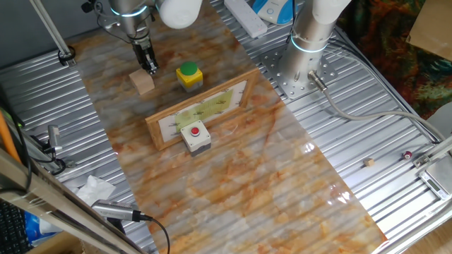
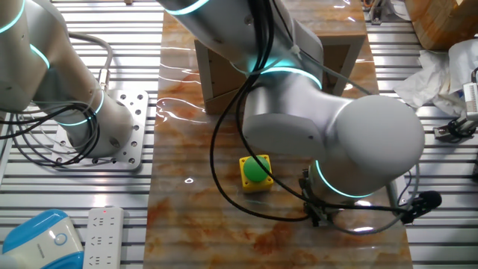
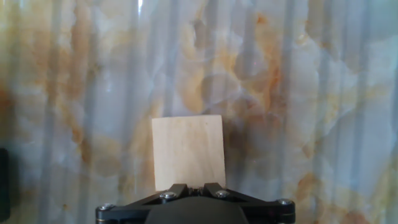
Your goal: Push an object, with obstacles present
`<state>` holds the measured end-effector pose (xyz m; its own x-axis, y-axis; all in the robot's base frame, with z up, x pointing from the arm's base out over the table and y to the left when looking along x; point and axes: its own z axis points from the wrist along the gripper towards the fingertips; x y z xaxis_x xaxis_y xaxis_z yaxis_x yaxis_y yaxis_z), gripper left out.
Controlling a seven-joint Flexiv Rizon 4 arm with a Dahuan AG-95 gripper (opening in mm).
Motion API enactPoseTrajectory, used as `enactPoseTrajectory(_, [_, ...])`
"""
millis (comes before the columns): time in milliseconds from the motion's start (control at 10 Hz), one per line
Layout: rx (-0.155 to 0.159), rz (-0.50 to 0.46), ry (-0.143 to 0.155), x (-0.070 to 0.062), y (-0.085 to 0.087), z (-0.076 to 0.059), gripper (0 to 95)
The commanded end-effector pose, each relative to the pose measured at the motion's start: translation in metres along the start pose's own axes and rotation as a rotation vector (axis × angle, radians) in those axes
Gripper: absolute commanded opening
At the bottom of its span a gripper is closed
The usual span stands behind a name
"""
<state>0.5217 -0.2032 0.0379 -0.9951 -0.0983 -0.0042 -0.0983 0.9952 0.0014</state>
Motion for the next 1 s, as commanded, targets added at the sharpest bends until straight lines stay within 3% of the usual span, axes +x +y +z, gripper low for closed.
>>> enactPoseTrajectory(100, [0.0, -0.002, 0.0, -0.005, -0.002, -0.001, 0.0])
enactPoseTrajectory(500, [-0.003, -0.011, -0.021, -0.015, -0.003, -0.002, 0.0])
enactPoseTrajectory(1000, [-0.001, -0.001, -0.018, -0.027, 0.004, 0.001, 0.0])
